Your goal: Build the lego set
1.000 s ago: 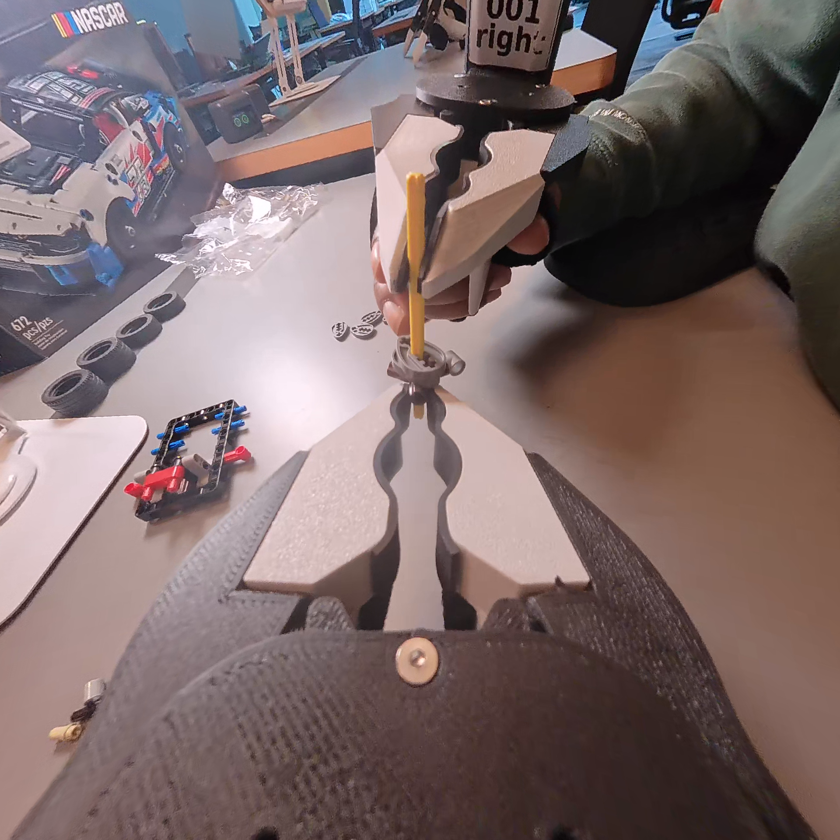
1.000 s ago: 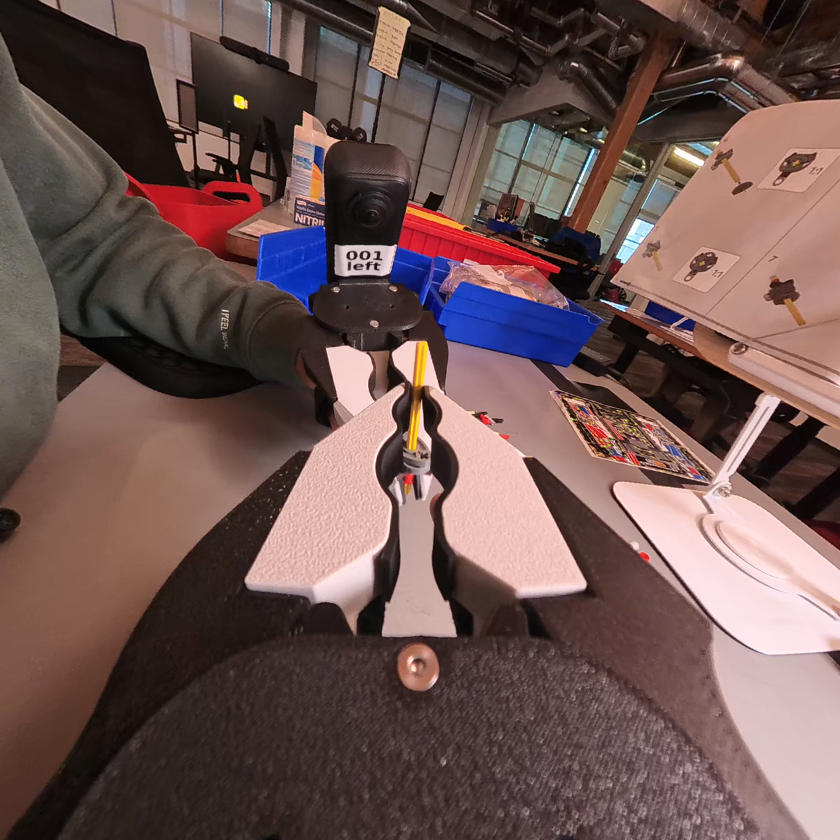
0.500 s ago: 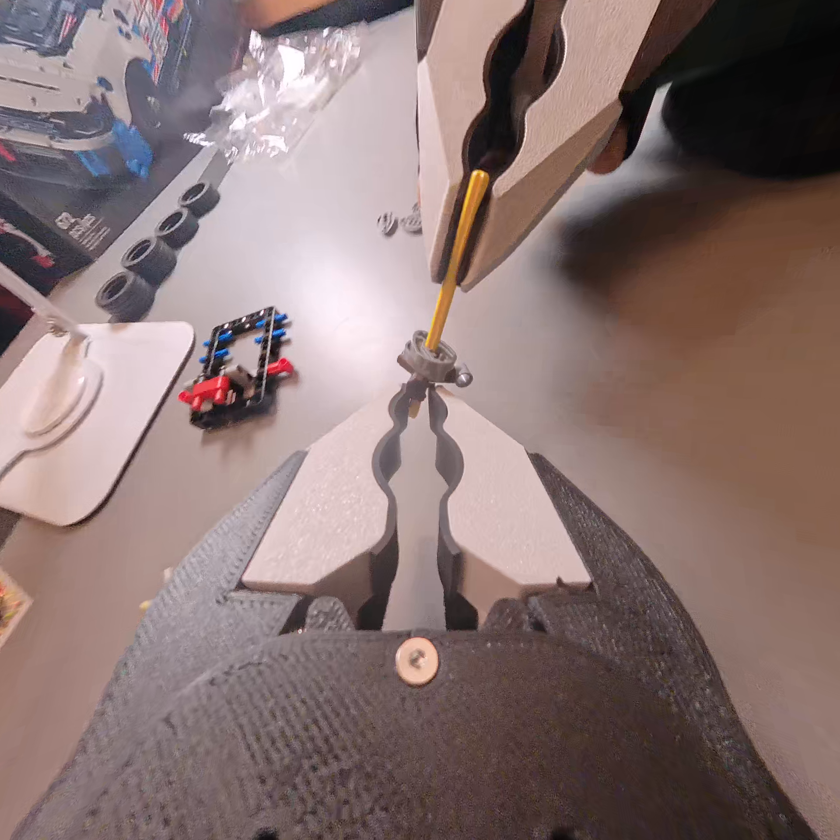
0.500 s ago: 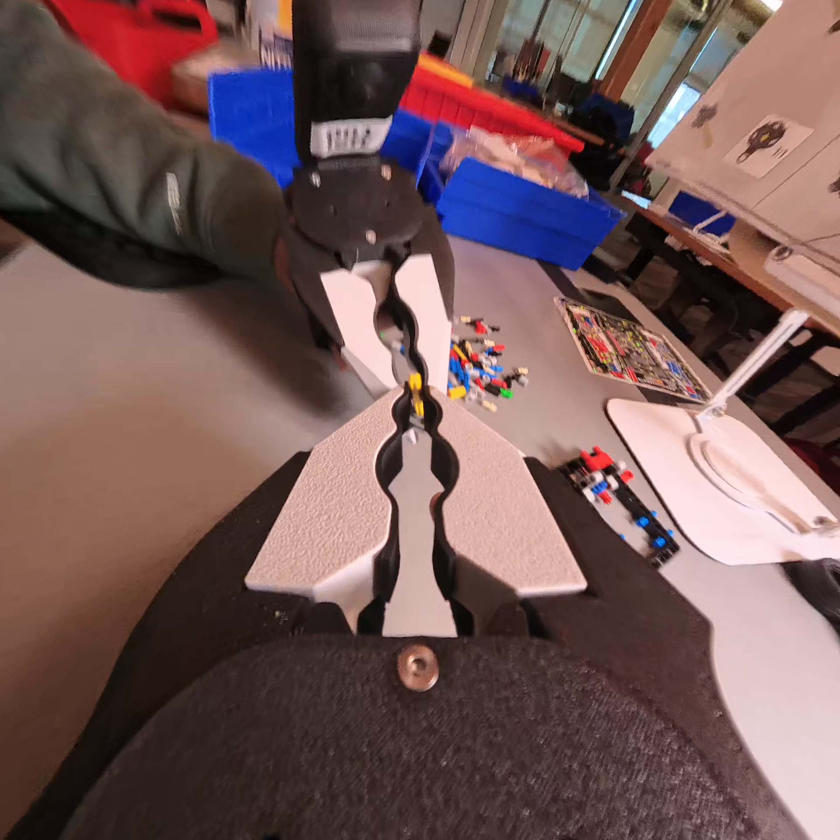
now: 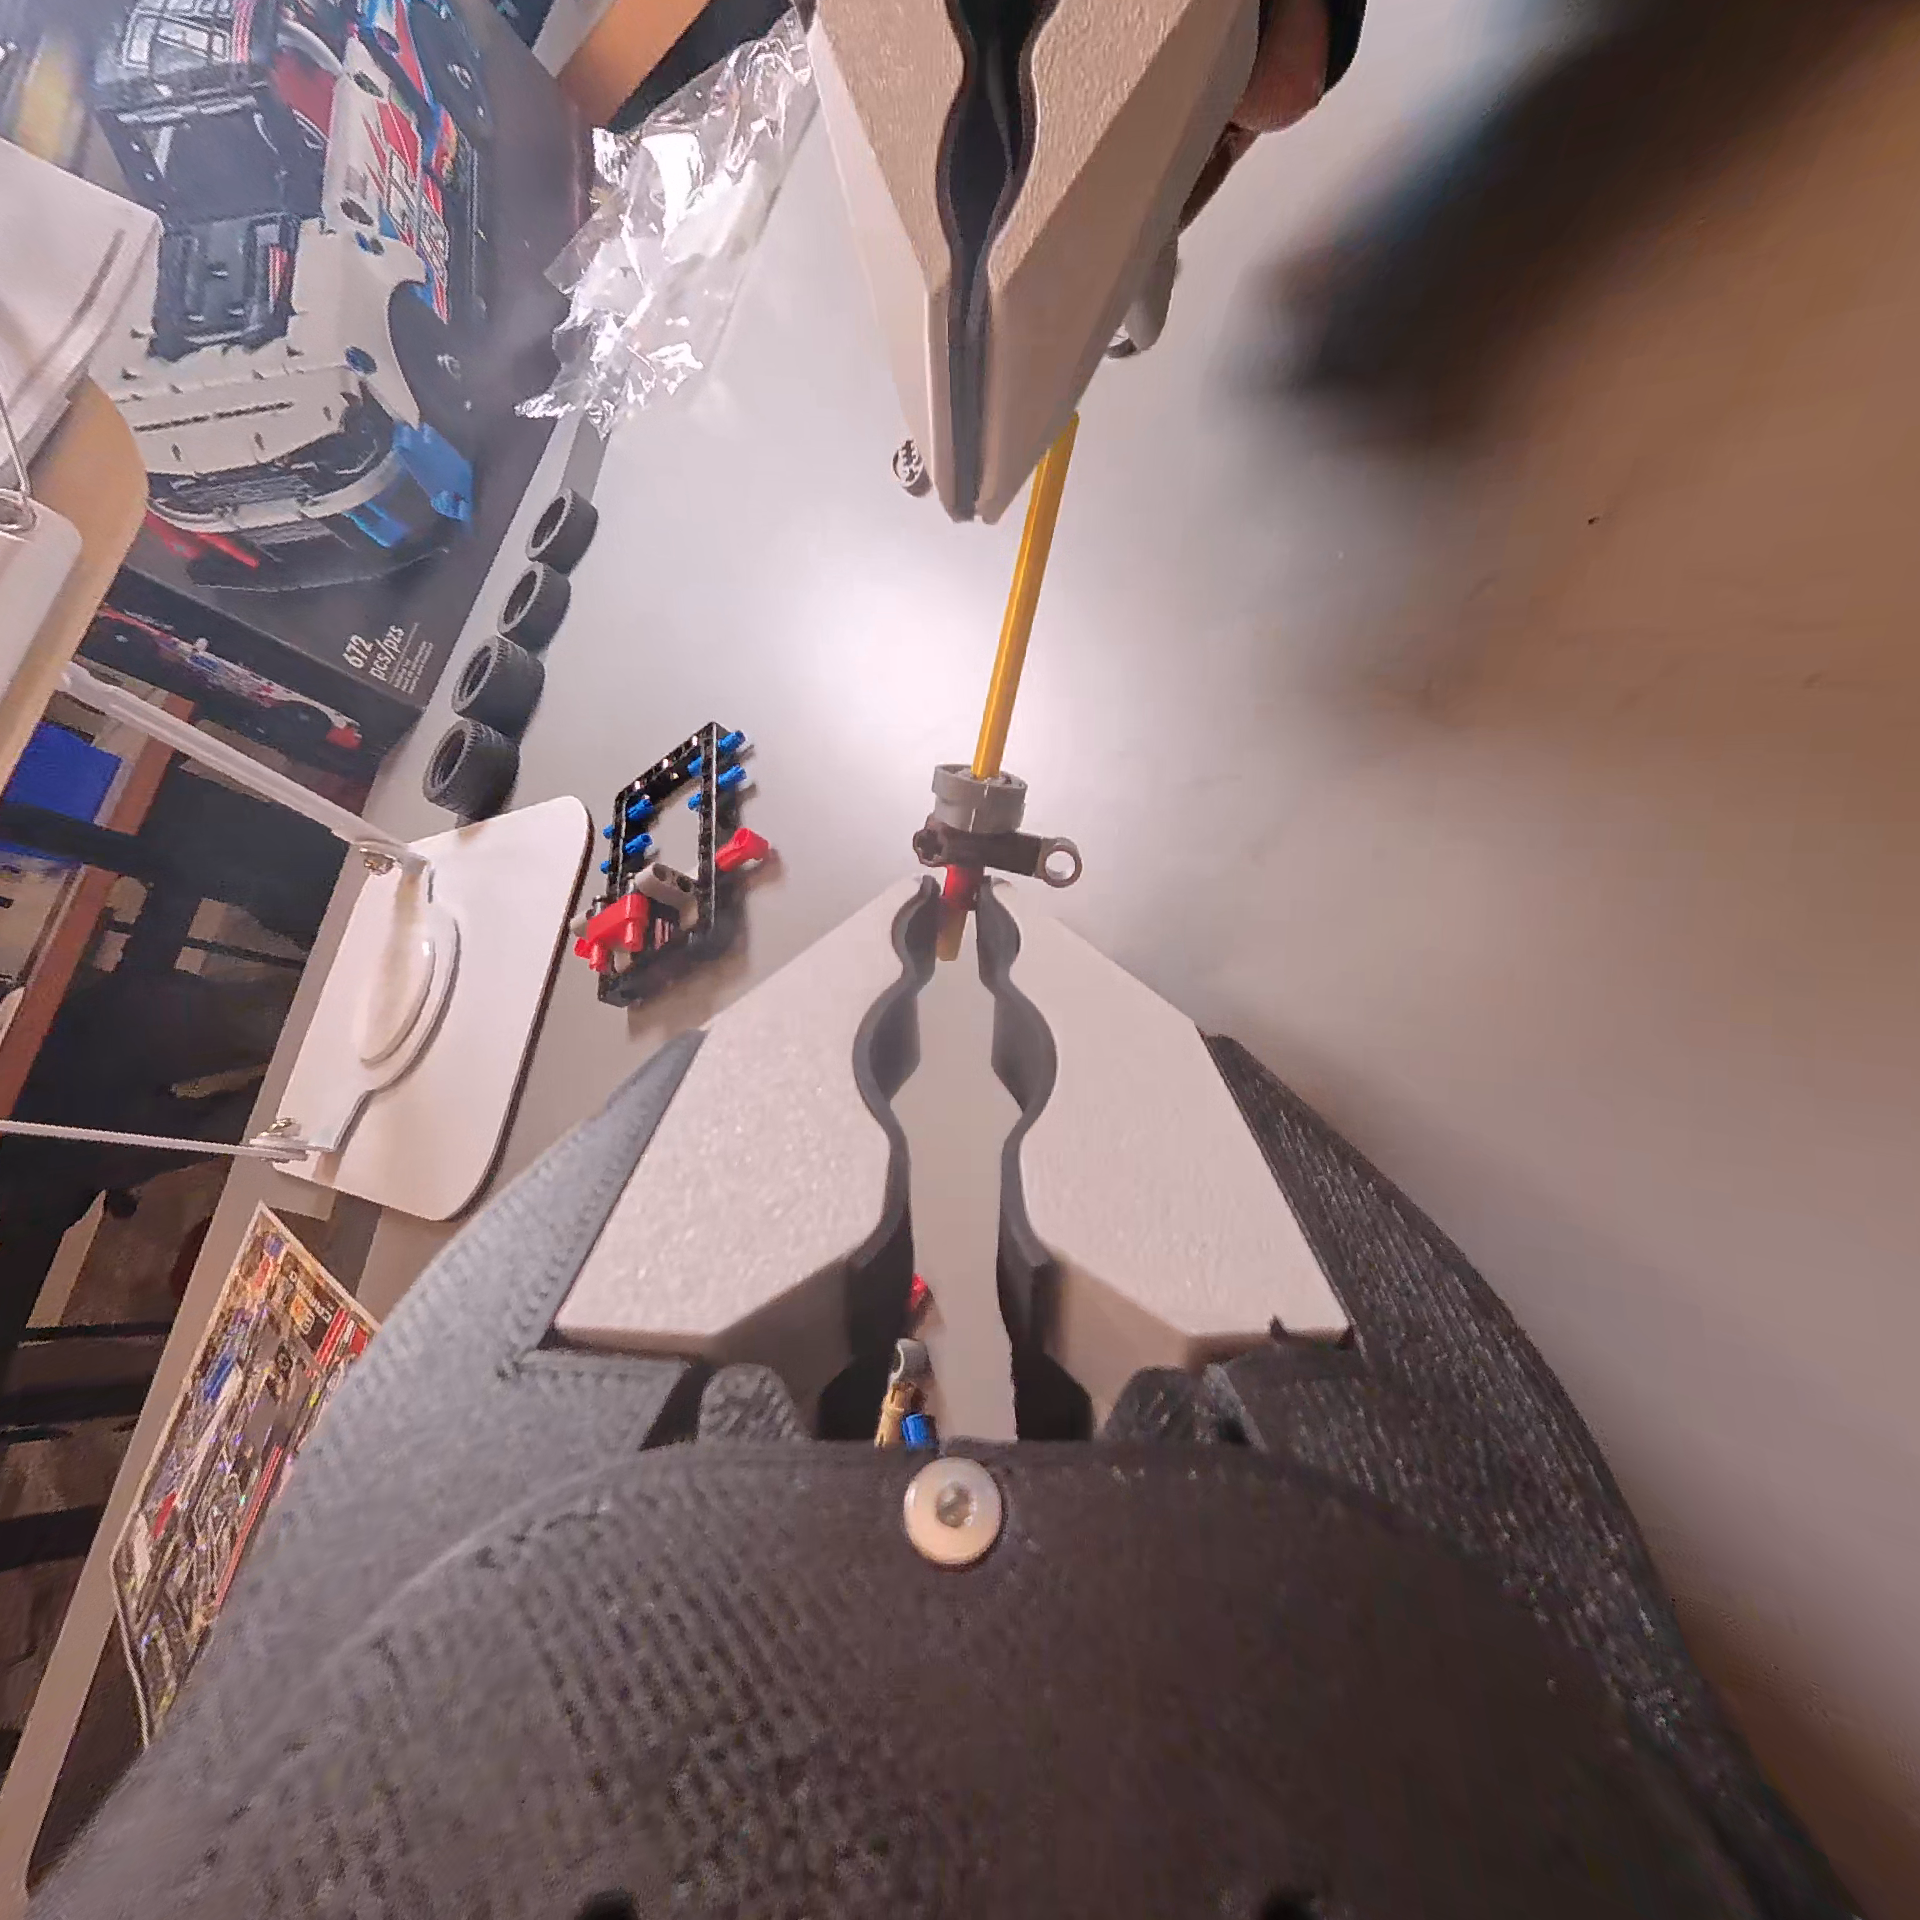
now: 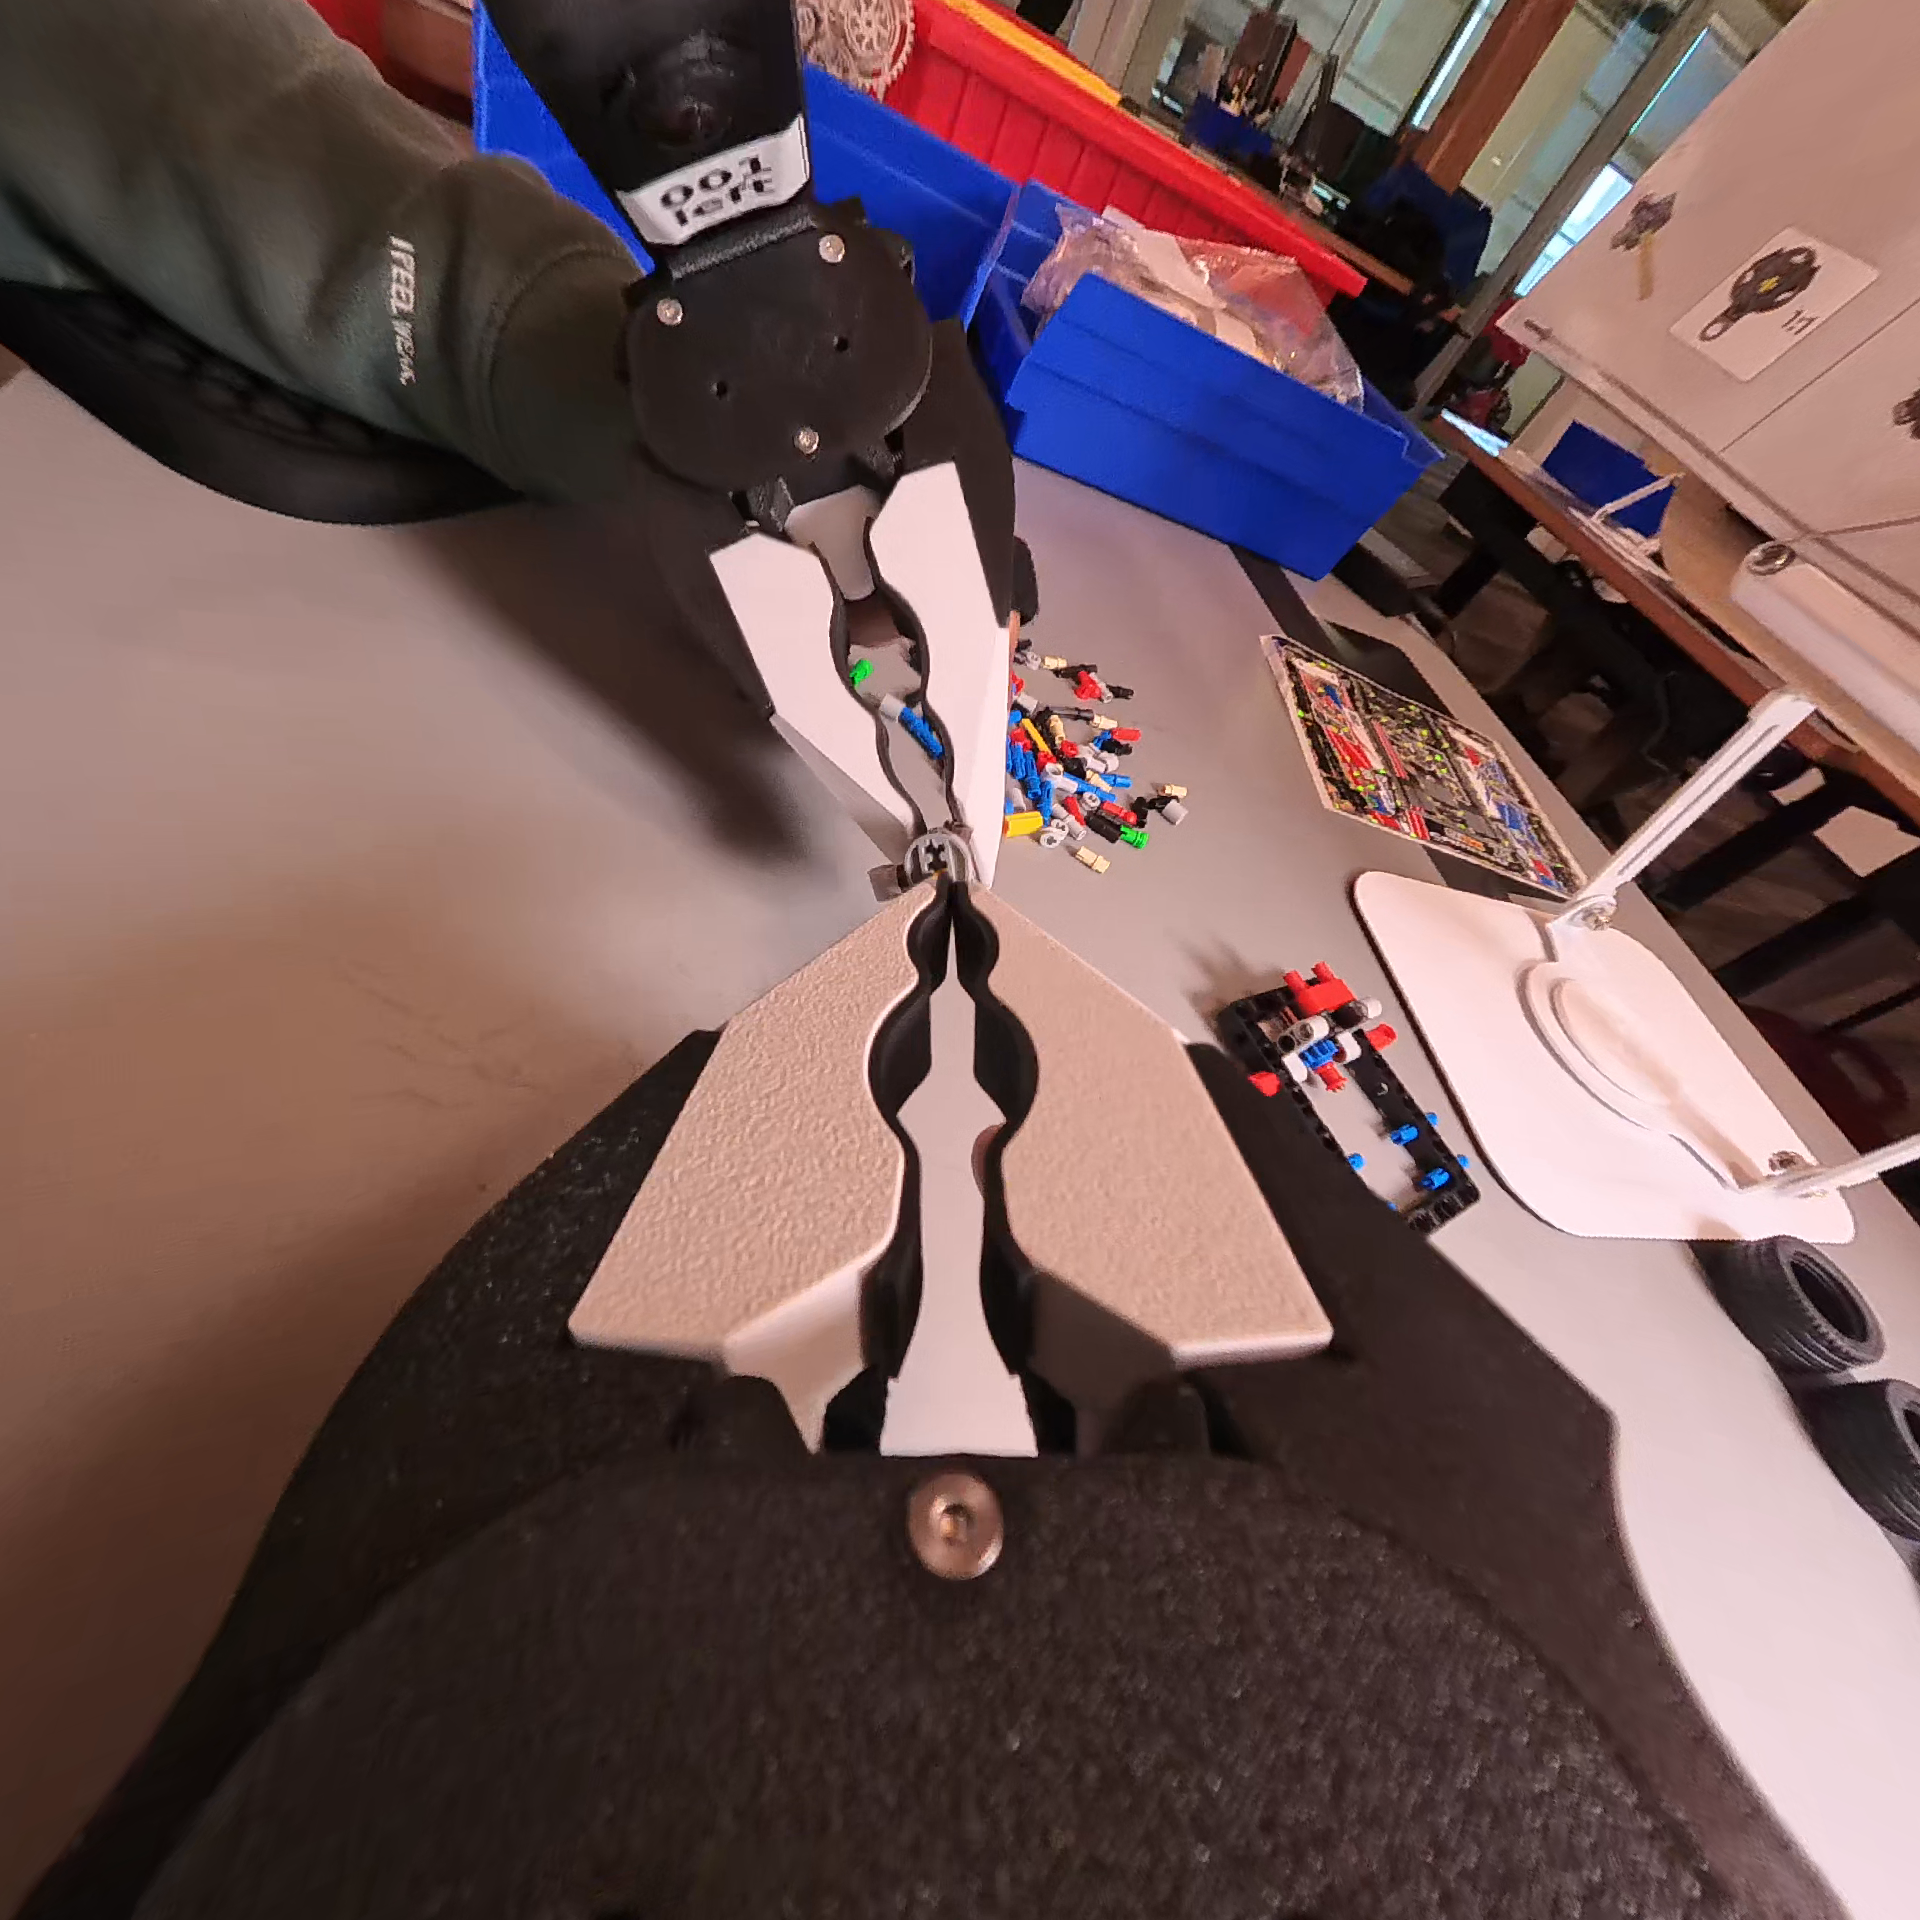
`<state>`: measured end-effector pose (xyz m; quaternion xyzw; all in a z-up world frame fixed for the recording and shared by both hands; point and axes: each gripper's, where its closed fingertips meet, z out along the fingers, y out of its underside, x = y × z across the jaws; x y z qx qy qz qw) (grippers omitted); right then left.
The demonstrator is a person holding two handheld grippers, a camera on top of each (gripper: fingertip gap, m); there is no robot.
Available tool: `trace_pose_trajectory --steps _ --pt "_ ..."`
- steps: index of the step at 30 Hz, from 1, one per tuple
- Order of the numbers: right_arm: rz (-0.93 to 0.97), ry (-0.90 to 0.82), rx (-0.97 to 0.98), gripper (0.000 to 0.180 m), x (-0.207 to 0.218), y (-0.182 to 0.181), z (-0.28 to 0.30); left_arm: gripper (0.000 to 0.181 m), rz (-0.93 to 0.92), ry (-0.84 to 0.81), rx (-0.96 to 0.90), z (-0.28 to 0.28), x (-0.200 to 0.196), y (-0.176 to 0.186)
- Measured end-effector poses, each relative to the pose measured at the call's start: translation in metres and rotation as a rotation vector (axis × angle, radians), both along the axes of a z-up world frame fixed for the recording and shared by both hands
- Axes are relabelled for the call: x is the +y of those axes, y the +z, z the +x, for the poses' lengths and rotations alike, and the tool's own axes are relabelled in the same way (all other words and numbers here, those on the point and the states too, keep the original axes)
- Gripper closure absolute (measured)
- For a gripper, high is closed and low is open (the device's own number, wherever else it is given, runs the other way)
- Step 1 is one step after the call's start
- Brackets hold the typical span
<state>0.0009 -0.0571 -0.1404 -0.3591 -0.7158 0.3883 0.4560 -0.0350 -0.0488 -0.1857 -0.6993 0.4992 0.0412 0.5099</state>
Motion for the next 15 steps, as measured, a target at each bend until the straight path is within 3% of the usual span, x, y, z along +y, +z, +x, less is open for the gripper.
trace_pose_trajectory --steps 4,9,15 --pt "-0.039 0.009 0.031 0.180 0.001 0.006 0.001 0.175 0.012 0.001 -0.022 -0.002 0.000 0.004" --pt "-0.078 0.071 0.026 0.147 -0.003 0.013 0.011 0.175 0.015 0.003 -0.049 -0.005 0.001 0.007" --pt "-0.011 0.044 0.041 0.167 -0.003 0.011 0.010 0.176 0.017 -0.018 -0.127 -0.001 -0.001 0.014"
